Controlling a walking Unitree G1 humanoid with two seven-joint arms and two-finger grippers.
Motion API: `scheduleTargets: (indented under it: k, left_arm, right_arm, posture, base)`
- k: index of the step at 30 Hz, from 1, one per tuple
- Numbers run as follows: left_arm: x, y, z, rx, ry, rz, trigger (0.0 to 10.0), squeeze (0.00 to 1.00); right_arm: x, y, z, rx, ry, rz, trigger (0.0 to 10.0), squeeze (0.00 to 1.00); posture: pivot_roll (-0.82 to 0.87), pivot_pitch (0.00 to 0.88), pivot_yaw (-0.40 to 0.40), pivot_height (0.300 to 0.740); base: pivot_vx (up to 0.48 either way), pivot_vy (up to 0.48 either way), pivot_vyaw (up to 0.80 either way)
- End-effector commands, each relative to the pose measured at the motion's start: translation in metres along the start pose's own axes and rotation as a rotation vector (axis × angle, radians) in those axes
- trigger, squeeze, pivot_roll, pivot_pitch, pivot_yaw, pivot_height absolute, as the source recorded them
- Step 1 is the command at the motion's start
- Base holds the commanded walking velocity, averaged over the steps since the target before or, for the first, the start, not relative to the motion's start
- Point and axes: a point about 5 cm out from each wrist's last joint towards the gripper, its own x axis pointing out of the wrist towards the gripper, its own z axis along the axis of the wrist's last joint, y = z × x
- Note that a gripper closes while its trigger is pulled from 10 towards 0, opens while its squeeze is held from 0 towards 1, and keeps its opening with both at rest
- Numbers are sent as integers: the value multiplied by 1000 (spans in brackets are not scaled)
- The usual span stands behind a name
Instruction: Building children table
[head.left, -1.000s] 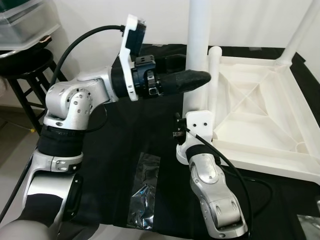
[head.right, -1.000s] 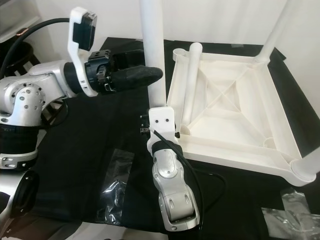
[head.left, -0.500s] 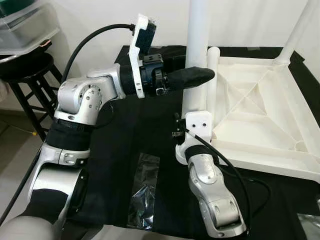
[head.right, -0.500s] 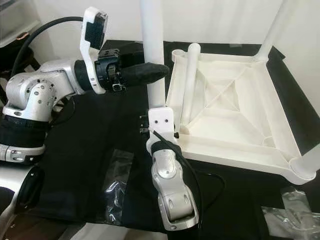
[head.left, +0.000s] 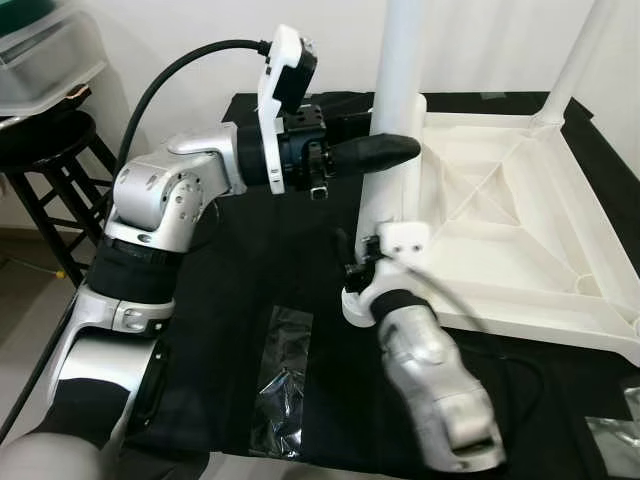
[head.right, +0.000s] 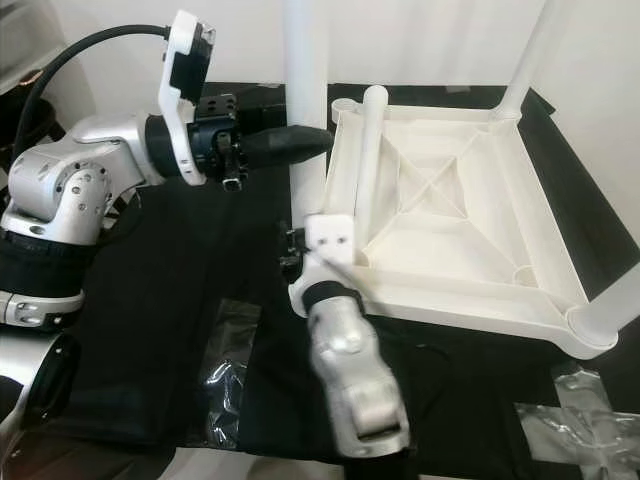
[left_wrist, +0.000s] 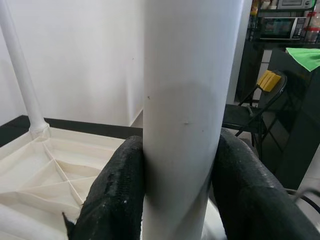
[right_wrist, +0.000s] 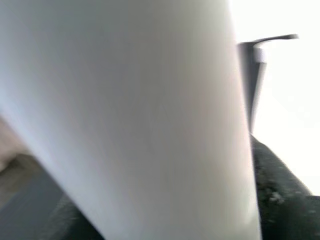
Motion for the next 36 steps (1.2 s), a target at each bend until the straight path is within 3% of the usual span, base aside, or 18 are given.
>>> scheduleTargets:
  k: [1,2,3,4,5,6,7,8,9,10,11,18,19,20,21,22,35,36]
  left_arm:
    - [8,-9,0,10,7,-81,0,0]
    - [8,-9,0,10,7,-81,0,0]
    - [9,-9,0,13,5,-82,0,0]
    - [9,-9,0,13,5,-82,0,0]
    - [9,-9,2,15,1,-85,0,0]
    - [9,-9,2,15,1,-85,0,0]
    - [10,-9,3,19,-1,-89,0,0]
    - [10,-9,3,21,-3,-93,0,0]
    - [10,-9,3,21,-3,-93,0,0]
    - [11,-9,4,23,-5,-96,0,0]
    - [11,-9,4,25,-4,-99,0,0]
    - [10,-9,4,25,-1,-102,0,0]
    - [10,-9,4,24,-1,-104,0,0]
    - [10,-9,4,24,-2,-105,0,0]
    - [10,-9,4,24,-2,-105,0,0]
    - [10,-9,5,24,-2,-107,0,0]
    - [12,-9,7,28,-3,-120,0,0]
    - [12,-8,7,5,-8,-122,5922,1000]
  right_arm:
    - [3,31,11,59,-27,252,10000,1000]
    - [3,31,11,59,-27,252,10000,1000]
    - [2,25,21,1,-37,374,10000,1000]
    - [2,25,21,1,-37,374,10000,1000]
    - [-1,12,30,-145,-11,535,10000,1000]
    - [-1,12,30,-145,-11,535,10000,1000]
    - [-3,-7,39,-285,39,663,10000,1000]
    - [-5,-23,48,-369,92,738,10000,957]
    - [-5,-23,48,-369,92,738,10000,957]
    - [-5,-34,55,-411,123,777,10000,729]
    - [-3,-44,64,-419,137,795,10000,0]
    - [9,-68,79,-424,156,851,10000,0]
    - [11,-72,78,-407,164,854,9529,0]
    - [13,-75,76,-390,170,861,7922,0]
    - [13,-75,76,-390,170,861,7922,0]
    - [14,-79,74,-374,185,889,0,0]
    - [16,-90,62,-338,238,957,0,0]
    - [17,-90,61,-342,224,948,0,0]
  posture:
    - [-30,112,69,740]
    - [-30,112,69,740]
    - [-28,112,68,740]
    - [-28,112,68,740]
    - [-27,112,66,740]
    - [-27,112,66,740]
    - [-27,115,65,740]
    - [-25,116,65,740]
    - [-25,116,65,740]
    - [-24,115,65,740]
    - [-20,115,63,740]
    - [-12,118,69,740]
    - [-11,118,69,740]
    - [-10,118,69,740]
    - [-10,118,69,740]
    - [-7,119,70,740]
    - [-4,122,75,740]
    - [-9,122,76,740]
  base:
    - [0,0,0]
    - [0,0,0]
    - [0,0,0]
    - [0,0,0]
    - [0,0,0]
    - [0,0,0]
    - [0,0,0]
    - [0,0,0]
    - [0,0,0]
    - [0,0,0]
    - [0,0,0]
    - [0,0,0]
    - [0,0,0]
    - [0,0,0]
    - [0,0,0]
    - [0,0,0]
    - [0,0,0]
    - [0,0,0]
